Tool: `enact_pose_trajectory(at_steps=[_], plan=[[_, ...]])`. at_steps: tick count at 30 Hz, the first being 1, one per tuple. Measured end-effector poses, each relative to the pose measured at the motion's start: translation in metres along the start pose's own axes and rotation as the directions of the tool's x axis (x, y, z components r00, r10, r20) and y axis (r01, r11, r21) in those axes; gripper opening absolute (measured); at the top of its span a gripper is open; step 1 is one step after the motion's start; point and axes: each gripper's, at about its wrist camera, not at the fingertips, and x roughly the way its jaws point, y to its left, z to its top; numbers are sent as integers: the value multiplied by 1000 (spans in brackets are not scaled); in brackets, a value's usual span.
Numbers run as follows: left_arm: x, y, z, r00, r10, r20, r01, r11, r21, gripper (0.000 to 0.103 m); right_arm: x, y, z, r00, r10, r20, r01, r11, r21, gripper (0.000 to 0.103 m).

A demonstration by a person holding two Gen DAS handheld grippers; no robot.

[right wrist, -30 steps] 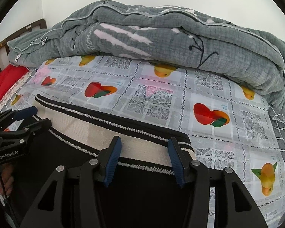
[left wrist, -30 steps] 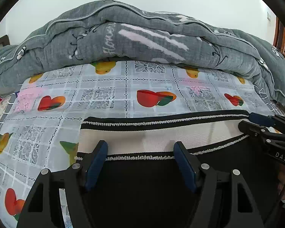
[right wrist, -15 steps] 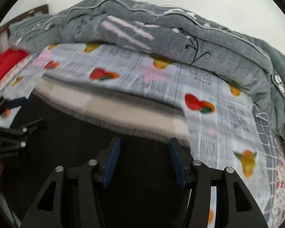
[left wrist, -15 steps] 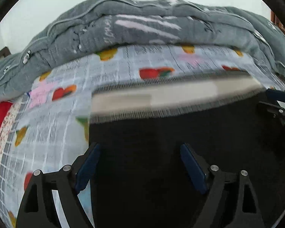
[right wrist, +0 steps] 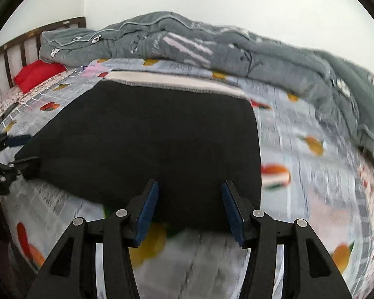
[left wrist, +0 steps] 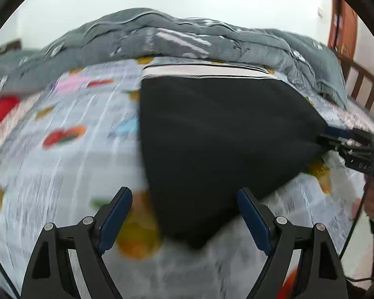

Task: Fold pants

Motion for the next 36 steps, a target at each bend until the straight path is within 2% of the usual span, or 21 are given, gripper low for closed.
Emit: enact_pose_trajectory(at_steps=[1, 3, 6, 8, 11, 13, 15, 17, 19, 21, 22, 23, 25, 27, 29, 31, 33, 36], plan=[[-3, 4, -6, 1000, -5, -13, 5, 1000, -7, 85, -1, -3, -4, 1000, -1, -5, 1, 1000, 4, 52], [-7, 8, -18, 999, 29, -36, -29, 999, 19, 85, -6, -9, -12, 1000, 6, -7, -6, 1000, 22, 52], [-15, 6, -35, 998, 60, -12, -58, 994, 97, 85, -19, -18, -16, 999, 36, 26, -37, 998, 53, 52], [-15, 3, -37, 996, 88, -5, -87, 989, 117, 85, -26, -24, -18, 999, 22, 47, -25, 997, 71, 52], [-6, 1, -27, 989, 148, 7, -148, 980, 136, 85, -19, -34, -18, 1000, 12, 22, -15, 993, 117, 52], [1, 1, -17, 977, 211, 34, -213, 969, 125, 80, -7, -39, -20, 1000, 10, -23, -7, 990, 141, 52], [10, 3, -11, 960, 276, 42, -278, 957, 85, 80, 7, -41, -24, 997, 2, -80, 10, 989, 145, 52], [12, 7, -10, 958, 285, 42, -286, 957, 49, 80, 2, -42, -27, 998, -3, -60, 12, 988, 154, 52], [10, 11, -13, 965, 260, 42, -262, 964, 46, 81, -12, -45, -29, 999, 18, -30, -14, 988, 156, 52], [1, 18, -19, 982, 185, 44, -187, 982, 38, 81, -23, -48, -29, 1000, 26, 4, -26, 988, 150, 52], [-7, 22, -24, 991, 120, 64, -122, 992, 37, 81, -26, -49, -30, 999, 29, 13, -31, 989, 142, 52], [-13, 25, -27, 994, 78, 83, -81, 996, 36, 81, -29, -51, -30, 999, 38, 17, -40, 990, 134, 52], [-25, 31, -30, 992, 40, 120, -41, 999, 8, 81, -28, -53, -31, 999, 52, 16, -54, 989, 135, 52], [-31, 40, -23, 991, -8, 137, 16, 998, -61, 81, -24, -55, -32, 997, 76, 14, -77, 985, 154, 52], [-28, 51, -12, 989, -79, 125, 97, 985, -141, 81, -19, -57, -30, 994, 106, 20, -108, 977, 183, 52], [-16, 55, -2, 986, -137, 95, 153, 972, -179, 81, -9, -50, -27, 993, 122, -1, -120, 976, 184, 52], [-2, 49, 3, 987, -158, 43, 162, 975, -153, 81, 4, -39, -24, 996, 75, -42, -68, 987, 145, 52], [11, 34, 1, 994, -107, 18, 107, 994, -18, 81, 11, -32, -20, 999, 19, -46, -15, 995, 97, 52]])
